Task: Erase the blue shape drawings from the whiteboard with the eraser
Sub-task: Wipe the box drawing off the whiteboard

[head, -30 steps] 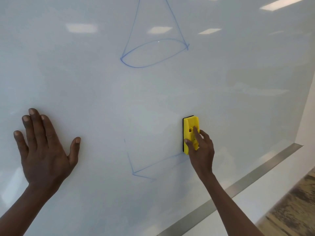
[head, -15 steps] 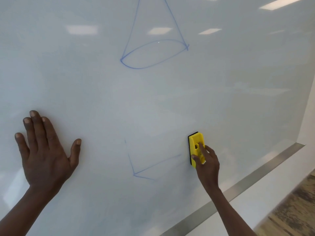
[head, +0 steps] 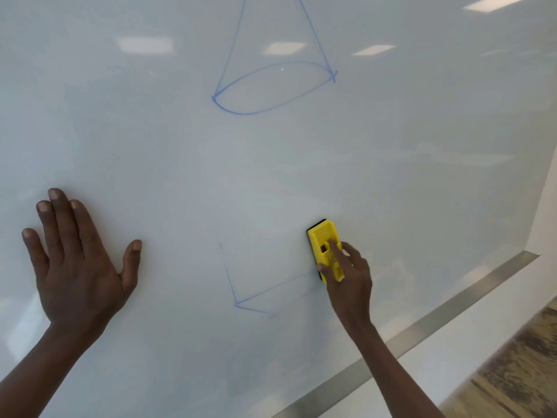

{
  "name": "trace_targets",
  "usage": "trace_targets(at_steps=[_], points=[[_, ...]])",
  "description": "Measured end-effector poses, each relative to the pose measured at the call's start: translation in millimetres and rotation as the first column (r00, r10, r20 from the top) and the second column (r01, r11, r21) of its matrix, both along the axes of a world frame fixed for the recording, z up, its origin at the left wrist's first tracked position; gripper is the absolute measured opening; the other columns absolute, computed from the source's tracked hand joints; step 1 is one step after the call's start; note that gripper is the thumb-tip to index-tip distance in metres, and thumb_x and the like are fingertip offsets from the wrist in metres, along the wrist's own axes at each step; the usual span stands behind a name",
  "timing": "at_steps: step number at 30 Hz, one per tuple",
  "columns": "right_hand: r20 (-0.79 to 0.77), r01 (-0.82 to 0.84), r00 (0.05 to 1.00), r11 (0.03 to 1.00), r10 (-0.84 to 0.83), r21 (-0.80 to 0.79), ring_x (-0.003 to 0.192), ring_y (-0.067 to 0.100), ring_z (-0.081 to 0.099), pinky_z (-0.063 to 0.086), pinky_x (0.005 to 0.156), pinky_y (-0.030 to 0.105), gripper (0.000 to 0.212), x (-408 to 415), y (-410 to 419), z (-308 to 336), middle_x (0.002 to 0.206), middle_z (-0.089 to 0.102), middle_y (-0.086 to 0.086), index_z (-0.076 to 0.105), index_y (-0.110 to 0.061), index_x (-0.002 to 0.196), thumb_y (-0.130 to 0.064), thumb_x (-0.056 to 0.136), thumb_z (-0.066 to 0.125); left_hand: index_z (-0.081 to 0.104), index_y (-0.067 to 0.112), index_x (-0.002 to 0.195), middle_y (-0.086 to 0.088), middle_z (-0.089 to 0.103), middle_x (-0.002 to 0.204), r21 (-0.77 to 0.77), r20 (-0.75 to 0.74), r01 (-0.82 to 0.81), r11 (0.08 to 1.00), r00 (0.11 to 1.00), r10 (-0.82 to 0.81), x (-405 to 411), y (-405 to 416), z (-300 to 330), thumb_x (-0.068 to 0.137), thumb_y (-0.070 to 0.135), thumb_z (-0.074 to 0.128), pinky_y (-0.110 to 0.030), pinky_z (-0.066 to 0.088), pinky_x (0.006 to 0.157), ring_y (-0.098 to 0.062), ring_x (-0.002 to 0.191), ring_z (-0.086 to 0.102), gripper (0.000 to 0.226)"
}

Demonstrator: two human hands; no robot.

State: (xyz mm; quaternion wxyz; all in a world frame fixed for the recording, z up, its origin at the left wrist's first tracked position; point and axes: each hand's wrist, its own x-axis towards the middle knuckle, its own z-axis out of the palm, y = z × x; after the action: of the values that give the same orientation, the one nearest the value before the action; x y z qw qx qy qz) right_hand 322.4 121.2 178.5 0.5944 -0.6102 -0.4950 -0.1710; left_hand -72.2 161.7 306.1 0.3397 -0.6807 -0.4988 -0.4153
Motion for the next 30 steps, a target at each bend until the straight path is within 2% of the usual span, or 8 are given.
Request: trace_targets(at_steps=[2, 5, 7, 13, 17, 23, 30], points=[[0.022, -0.041, 0.999, 0.999, 0.042, -0.010, 0.096, 0.028, 0.058, 0.052, 0.079, 0.032, 0.059, -14.8, -3.8, -13.3, 0.132, 0.059, 0.005, 0.064, -0.021, 0.131, -0.011, 0.076, 0.083, 0.011, -0.021, 0.156, -0.039, 0.001, 0.168, -0.017, -0.026, -0.004, 1.000, 1.000, 0.003, -1.1, 2.3, -1.6, 0.113, 0.048, 0.032, -0.068, 0.020, 0.125, -0.050, 0.160, 0.004, 0.084], [0.009, -0.097, 0.995, 0.995, 0.098, -0.032, 0.101, 0.025, 0.056, 0.053, 0.079, 0.032, 0.059, -26.7, -8.0, -34.6, 0.135, 0.057, -0.001, 0.062, -0.025, 0.133, -0.014, 0.079, 0.082, 0.008, -0.013, 0.162, -0.034, 0.006, 0.170, 0.056, 0.058, 0.056, 0.997, 0.997, -0.060, 4.7, -2.1, 2.2, 0.111, 0.048, 0.036, -0.070, 0.025, 0.122, -0.049, 0.160, 0.011, 0.084], [-0.015, -0.106, 0.994, 0.993, 0.105, -0.046, 0.103, 0.025, 0.056, 0.054, 0.079, 0.033, 0.058, -25.0, -8.6, -44.7, 0.135, 0.057, -0.002, 0.062, -0.025, 0.133, -0.013, 0.080, 0.081, 0.009, -0.011, 0.163, -0.034, 0.007, 0.170, 0.080, 0.064, 0.076, 0.994, 0.995, -0.082, 7.9, -6.4, 4.6, 0.111, 0.050, 0.035, -0.072, 0.026, 0.121, -0.049, 0.159, 0.013, 0.084], [-0.110, -0.021, 0.994, 0.998, 0.014, -0.062, 0.102, 0.035, 0.058, 0.049, 0.084, 0.033, 0.054, 10.5, -2.3, -49.1, 0.130, 0.060, 0.012, 0.065, -0.017, 0.129, -0.005, 0.079, 0.080, 0.013, -0.011, 0.162, -0.034, 0.011, 0.169, 0.080, 0.081, 0.066, 0.995, 0.994, -0.072, 10.3, -9.9, 6.0, 0.110, 0.053, 0.034, -0.073, 0.025, 0.120, -0.051, 0.158, 0.016, 0.085], [-0.169, 0.003, 0.986, 0.999, -0.012, -0.053, 0.106, 0.037, 0.057, 0.049, 0.085, 0.038, 0.053, 29.4, 3.4, -36.8, 0.132, 0.059, 0.013, 0.062, -0.015, 0.133, -0.004, 0.082, 0.077, 0.014, -0.013, 0.161, -0.035, 0.010, 0.169, 0.059, 0.075, 0.056, 0.997, 0.995, -0.060, 10.1, -9.8, 5.8, 0.109, 0.054, 0.032, -0.073, 0.024, 0.120, -0.051, 0.158, 0.014, 0.087], [-0.082, 0.013, 0.997, 1.000, -0.014, -0.015, 0.098, 0.034, 0.060, 0.052, 0.081, 0.040, 0.054, 1.3, 1.3, -25.2, 0.130, 0.060, 0.012, 0.063, -0.016, 0.132, -0.010, 0.081, 0.080, 0.014, -0.015, 0.160, -0.037, 0.010, 0.168, 0.070, 0.061, 0.051, 0.996, 0.997, -0.055, 9.4, -9.6, 4.2, 0.110, 0.051, 0.034, -0.073, 0.024, 0.120, -0.052, 0.158, 0.014, 0.086], [0.041, -0.121, 0.991, 0.990, 0.124, -0.069, 0.096, 0.022, 0.055, 0.053, 0.070, 0.030, 0.056, -55.6, -11.9, -41.0, 0.134, 0.056, -0.005, 0.062, -0.030, 0.131, -0.021, 0.079, 0.082, 0.012, -0.012, 0.162, -0.035, 0.009, 0.169, 0.088, 0.066, 0.067, 0.994, 0.995, -0.073, 6.2, -2.9, 1.5, 0.110, 0.051, 0.035, -0.073, 0.024, 0.120, -0.051, 0.159, 0.013, 0.085]])
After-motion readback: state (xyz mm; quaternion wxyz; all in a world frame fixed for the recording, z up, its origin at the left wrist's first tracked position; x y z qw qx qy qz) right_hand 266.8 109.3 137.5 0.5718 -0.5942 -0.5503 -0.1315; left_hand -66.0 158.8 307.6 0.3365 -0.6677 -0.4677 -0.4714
